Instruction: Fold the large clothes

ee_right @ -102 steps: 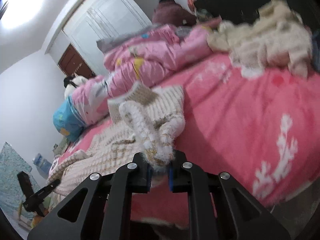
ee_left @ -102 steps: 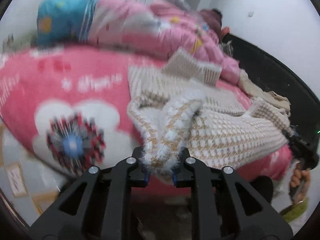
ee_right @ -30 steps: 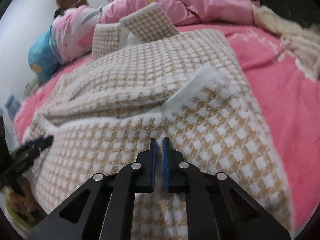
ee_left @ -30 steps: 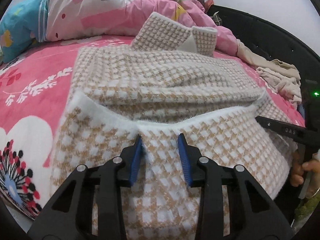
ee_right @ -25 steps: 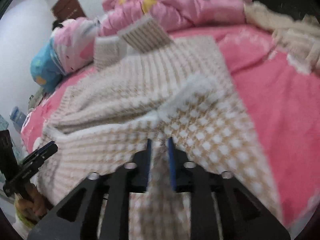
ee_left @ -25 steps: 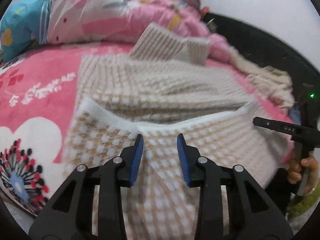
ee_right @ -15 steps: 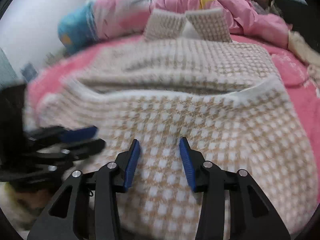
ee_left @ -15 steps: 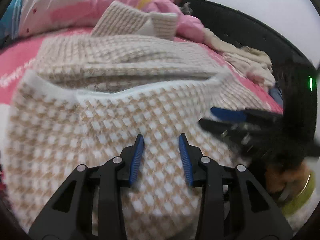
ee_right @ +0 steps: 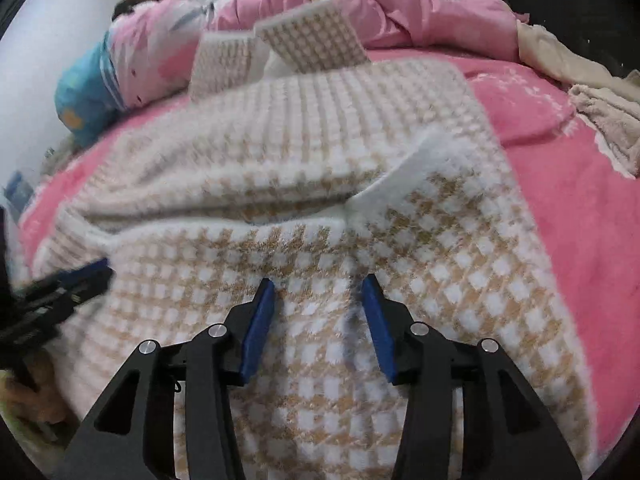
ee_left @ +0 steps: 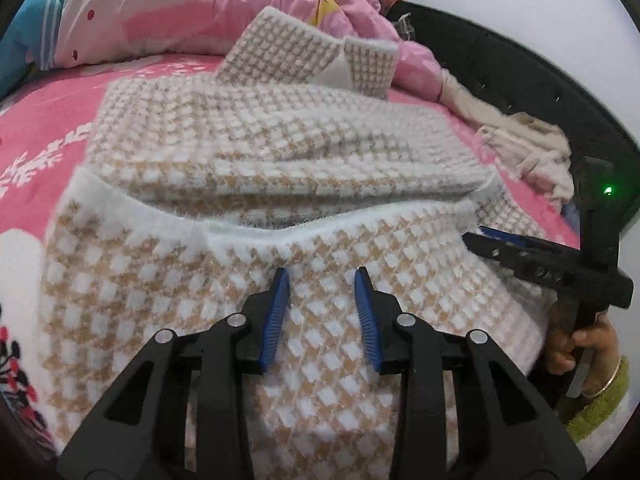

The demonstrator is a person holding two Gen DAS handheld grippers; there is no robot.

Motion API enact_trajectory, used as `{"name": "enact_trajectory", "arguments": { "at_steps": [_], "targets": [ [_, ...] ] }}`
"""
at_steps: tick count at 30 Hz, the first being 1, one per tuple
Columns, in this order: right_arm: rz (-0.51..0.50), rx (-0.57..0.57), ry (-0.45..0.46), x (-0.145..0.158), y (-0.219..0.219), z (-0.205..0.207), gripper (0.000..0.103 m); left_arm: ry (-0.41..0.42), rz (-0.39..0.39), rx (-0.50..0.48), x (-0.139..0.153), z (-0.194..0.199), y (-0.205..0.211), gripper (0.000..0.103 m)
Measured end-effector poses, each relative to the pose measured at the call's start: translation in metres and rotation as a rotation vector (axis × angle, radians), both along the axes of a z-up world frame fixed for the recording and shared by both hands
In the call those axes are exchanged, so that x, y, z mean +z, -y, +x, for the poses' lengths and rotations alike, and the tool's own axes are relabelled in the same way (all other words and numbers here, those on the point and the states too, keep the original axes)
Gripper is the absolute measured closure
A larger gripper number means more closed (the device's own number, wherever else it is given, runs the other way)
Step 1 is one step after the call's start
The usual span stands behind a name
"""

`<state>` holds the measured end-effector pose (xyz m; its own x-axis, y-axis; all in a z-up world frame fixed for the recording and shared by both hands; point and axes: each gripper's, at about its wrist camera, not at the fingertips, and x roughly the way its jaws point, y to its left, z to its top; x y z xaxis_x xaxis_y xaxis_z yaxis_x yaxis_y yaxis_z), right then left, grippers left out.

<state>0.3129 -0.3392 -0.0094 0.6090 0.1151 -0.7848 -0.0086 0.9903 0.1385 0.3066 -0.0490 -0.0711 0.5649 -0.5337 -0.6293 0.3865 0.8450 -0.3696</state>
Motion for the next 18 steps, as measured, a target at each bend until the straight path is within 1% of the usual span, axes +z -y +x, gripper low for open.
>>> {"name": "enact_trajectory", "arguments": {
  "at_steps": [2,3,4,5,6,7,8,9,10,12,13,14,16,18],
  "targets": [
    [-0.026,-0.049,0.036,0.011,0.016,-0.009,0.059,0.021,-0.019,0.037,0.01,-0.006,-0.018,0.07],
    [-0.041,-0.093,0.027,0.009,0.029,-0.008,0.059,0.027,-0.02,0.06,0.011,-0.006,-0.024,0.069],
    [-0.028,-0.117,0.003,0.001,0.039,-0.004,0.059,0.021,-0.009,0.102,0.009,-0.003,-0.035,0.068],
    [0.013,-0.122,-0.024,-0.012,0.05,0.001,0.065,-0.011,-0.002,0.139,0.001,0.005,-0.046,0.071],
    [0.029,-0.116,-0.028,-0.019,0.053,0.001,0.066,-0.056,-0.038,0.142,-0.009,0.011,-0.055,0.075],
    [0.034,-0.107,-0.023,-0.021,0.055,0.001,0.066,-0.08,-0.085,0.142,-0.015,0.017,-0.062,0.078],
    [0.018,-0.108,-0.021,-0.015,0.052,0.0,0.066,-0.092,-0.113,0.147,-0.018,0.019,-0.067,0.084],
    [0.007,-0.109,-0.02,-0.01,0.049,-0.002,0.066,-0.104,-0.128,0.152,-0.018,0.02,-0.071,0.087],
    [0.011,-0.115,-0.014,0.001,0.046,-0.008,0.066,-0.11,-0.137,0.153,-0.016,0.019,-0.073,0.088],
    [0.029,-0.111,0.004,0.014,0.045,-0.023,0.064,-0.1,-0.132,0.177,-0.006,0.01,-0.079,0.084],
    [0.027,-0.089,0.027,0.024,0.04,-0.037,0.064,-0.079,-0.117,0.183,0.001,0.002,-0.081,0.076],
    [0.02,-0.068,0.041,0.031,0.034,-0.048,0.062,-0.053,-0.106,0.18,0.008,-0.008,-0.082,0.074],
    [0.014,-0.007,0.047,0.038,0.018,-0.066,0.06,-0.007,-0.109,0.135,0.021,-0.027,-0.079,0.072],
    [-0.023,0.051,0.034,0.033,-0.002,-0.084,0.059,0.029,-0.099,0.068,0.028,-0.047,-0.07,0.067]
  ]
}}
